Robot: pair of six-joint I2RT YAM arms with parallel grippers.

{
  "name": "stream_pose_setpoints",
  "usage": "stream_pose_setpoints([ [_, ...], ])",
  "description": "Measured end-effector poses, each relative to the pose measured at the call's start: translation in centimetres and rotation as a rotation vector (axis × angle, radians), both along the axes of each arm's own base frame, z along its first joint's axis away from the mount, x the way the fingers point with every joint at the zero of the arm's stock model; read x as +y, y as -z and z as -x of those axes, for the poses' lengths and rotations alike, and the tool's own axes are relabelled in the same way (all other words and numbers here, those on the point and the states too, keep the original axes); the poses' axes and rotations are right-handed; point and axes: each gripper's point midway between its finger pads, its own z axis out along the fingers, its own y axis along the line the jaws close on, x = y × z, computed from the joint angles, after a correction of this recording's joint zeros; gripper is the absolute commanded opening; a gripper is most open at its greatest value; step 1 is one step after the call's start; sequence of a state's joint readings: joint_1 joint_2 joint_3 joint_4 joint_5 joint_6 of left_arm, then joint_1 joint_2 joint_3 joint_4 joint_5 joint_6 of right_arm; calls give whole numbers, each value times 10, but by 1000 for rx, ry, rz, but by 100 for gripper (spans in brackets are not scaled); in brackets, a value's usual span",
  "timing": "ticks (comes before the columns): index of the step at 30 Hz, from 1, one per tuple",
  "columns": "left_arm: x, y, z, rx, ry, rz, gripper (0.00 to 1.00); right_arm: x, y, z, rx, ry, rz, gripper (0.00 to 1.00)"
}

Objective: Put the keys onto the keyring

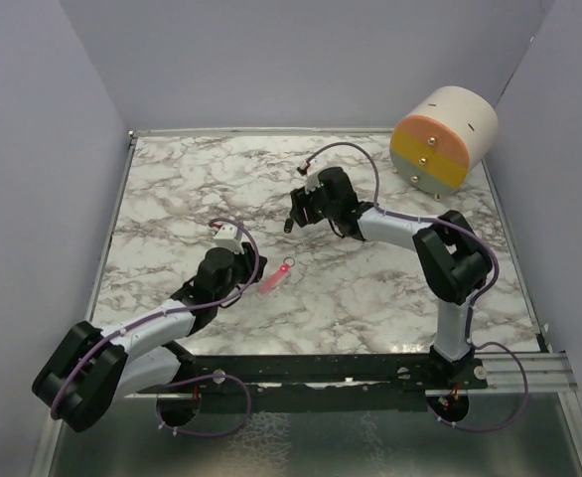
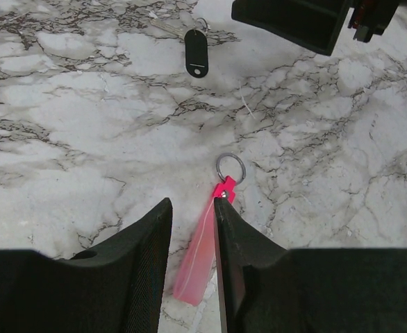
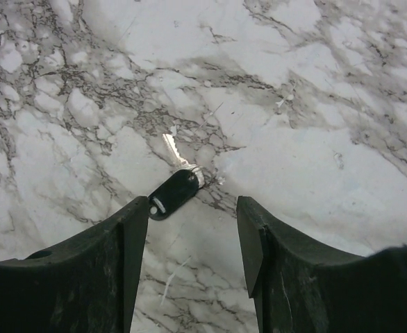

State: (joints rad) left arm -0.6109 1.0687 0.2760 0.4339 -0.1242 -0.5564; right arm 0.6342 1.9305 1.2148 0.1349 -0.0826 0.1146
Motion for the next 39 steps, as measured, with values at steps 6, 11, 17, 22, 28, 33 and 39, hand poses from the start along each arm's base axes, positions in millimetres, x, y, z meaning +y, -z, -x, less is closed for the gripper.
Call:
stream_pose_setpoints([
  [6, -2, 4, 0, 9, 3, -1, 33, -10, 1, -24, -9, -80, -24, 51],
  [11, -4, 6, 0, 15, 5, 2, 32, -8, 3, -40, -17, -172, -52, 51],
  [17, -8, 14, 2, 34, 17, -6, 32, 6, 15, -39, -6, -284, -60, 50],
  [22, -10, 13, 2, 30, 21, -1, 32, 9, 28, -35, 17, -331, -64, 50],
  [28, -11, 12, 2, 26, 22, 3, 32, 3, 35, -34, 44, -343, -75, 49],
  [33, -11, 14, 2, 32, 22, -1, 32, 4, 43, -34, 65, -358, -84, 48],
  [39, -11, 15, 1, 32, 22, -2, 32, 9, 51, -33, 84, -385, -99, 46],
])
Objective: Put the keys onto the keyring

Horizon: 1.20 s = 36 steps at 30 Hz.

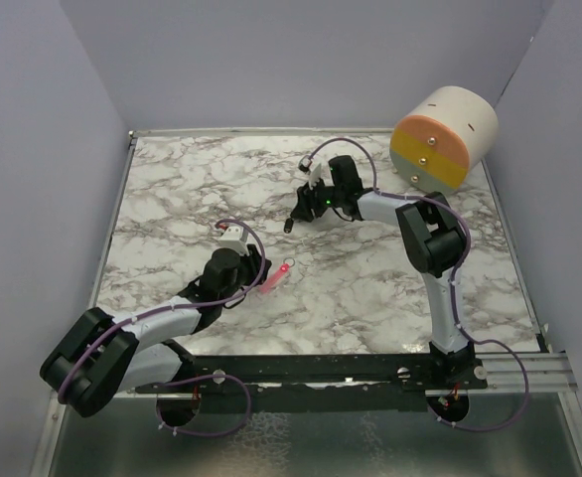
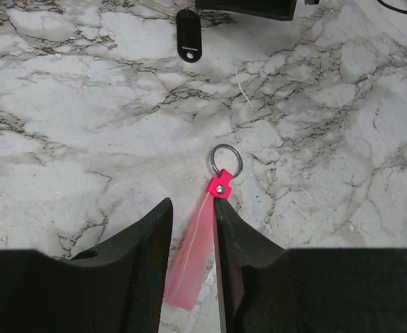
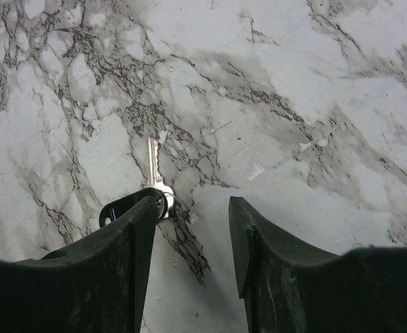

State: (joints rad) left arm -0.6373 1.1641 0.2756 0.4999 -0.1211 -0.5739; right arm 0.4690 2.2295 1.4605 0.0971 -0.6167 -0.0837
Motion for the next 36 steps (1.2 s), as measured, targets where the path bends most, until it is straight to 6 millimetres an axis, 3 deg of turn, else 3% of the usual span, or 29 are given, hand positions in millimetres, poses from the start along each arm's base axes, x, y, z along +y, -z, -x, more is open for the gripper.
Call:
stream_pose_setpoints([
  [10, 0, 1, 0, 3, 0, -2, 32, 4, -2, 6, 12, -33, -21, 37],
  [26, 0, 4, 0, 10, 0, -7, 32, 8, 3, 11, 33, -70, -40, 33],
  [36, 0, 6, 0, 15, 0, -11, 32, 11, 4, 13, 36, -91, -55, 20],
])
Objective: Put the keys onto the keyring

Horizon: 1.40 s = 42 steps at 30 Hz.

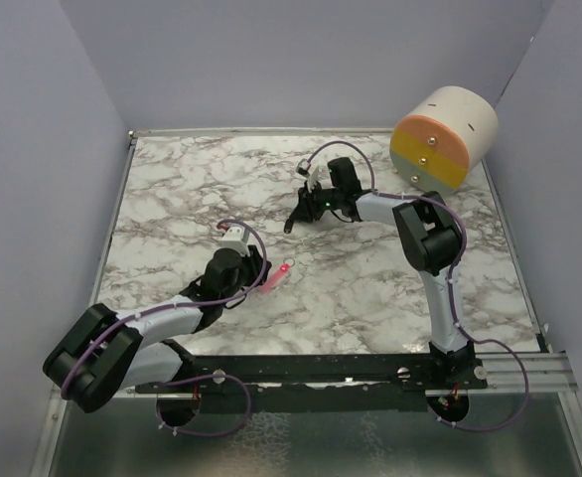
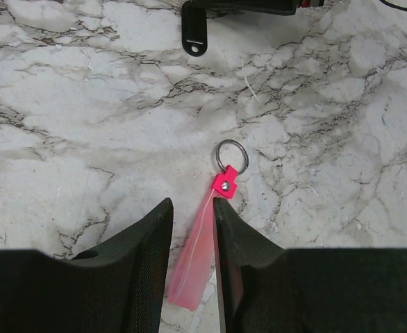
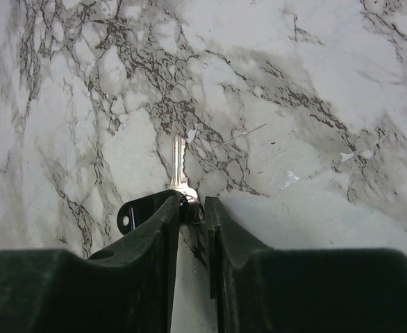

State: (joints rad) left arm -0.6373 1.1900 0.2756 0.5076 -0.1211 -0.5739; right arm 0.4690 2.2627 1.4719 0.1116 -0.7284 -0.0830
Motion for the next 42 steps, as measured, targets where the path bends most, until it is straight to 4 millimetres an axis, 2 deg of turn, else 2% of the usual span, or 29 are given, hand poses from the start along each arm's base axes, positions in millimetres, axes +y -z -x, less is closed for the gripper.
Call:
stream_pose_setpoints([
  [8, 0, 4, 0, 10, 0, -7, 32, 0, 1, 0, 2, 5, -6, 3],
  [16, 1, 7, 1, 18, 1, -13, 31, -1, 0, 2, -10, 14, -21, 1],
  [20, 1, 7, 1, 18, 1, -13, 31, -9, -1, 14, -9, 31, -13, 1],
  [23, 0, 7, 1, 18, 1, -13, 31, -17, -9, 23, -14, 52, -4, 1],
  [32, -6, 1, 0, 10, 18, -3, 26, -41, -82, 49, -135, 113, -29, 1],
  [35, -15, -4, -3, 6, 40, 5, 25, -49, -96, 59, -151, 132, -23, 1],
  [38, -24, -8, -5, 2, 60, 10, 25, -57, -96, 75, -135, 147, -1, 1],
  [42, -33, -7, -3, 5, 87, 6, 24, -63, -81, 107, -71, 151, 46, 1],
])
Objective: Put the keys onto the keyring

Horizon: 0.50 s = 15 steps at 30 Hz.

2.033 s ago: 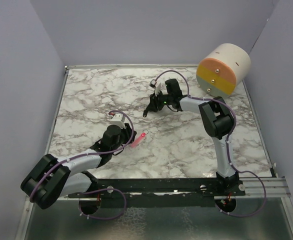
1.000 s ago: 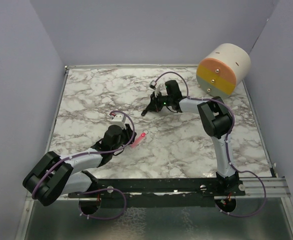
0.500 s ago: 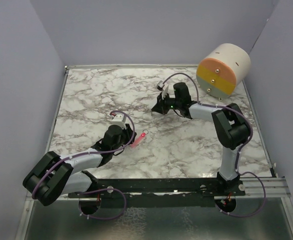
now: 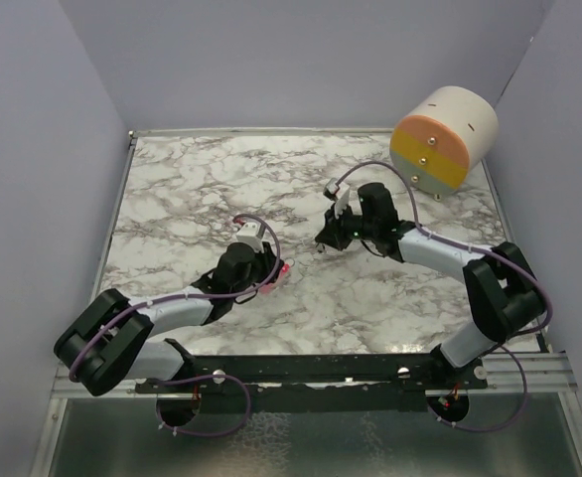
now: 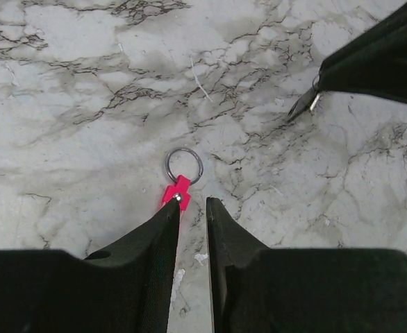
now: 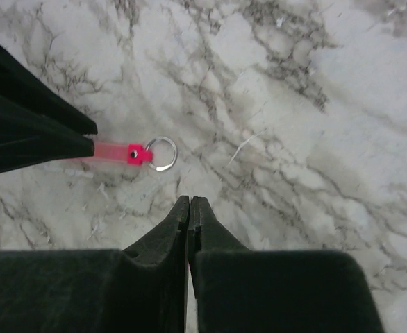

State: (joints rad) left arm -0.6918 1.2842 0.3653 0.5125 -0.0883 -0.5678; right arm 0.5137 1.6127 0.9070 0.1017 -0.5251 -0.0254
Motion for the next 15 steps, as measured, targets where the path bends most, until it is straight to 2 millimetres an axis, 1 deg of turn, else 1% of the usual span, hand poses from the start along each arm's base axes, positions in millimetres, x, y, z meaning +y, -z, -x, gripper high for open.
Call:
stream_pose_setpoints([
  [2, -3, 2, 3, 5, 11, -5, 25, -2, 10, 17, 42, -1, 27, 1],
  [4, -4, 5, 4, 10, 18, -10, 25, -4, 14, 28, 73, 6, 51, 1],
  [11, -5, 7, 5, 12, 16, -18, 24, -10, 6, 50, 96, 36, 92, 1],
  [15, -4, 7, 4, 10, 10, -21, 24, -20, 11, 68, 121, 56, 123, 1],
])
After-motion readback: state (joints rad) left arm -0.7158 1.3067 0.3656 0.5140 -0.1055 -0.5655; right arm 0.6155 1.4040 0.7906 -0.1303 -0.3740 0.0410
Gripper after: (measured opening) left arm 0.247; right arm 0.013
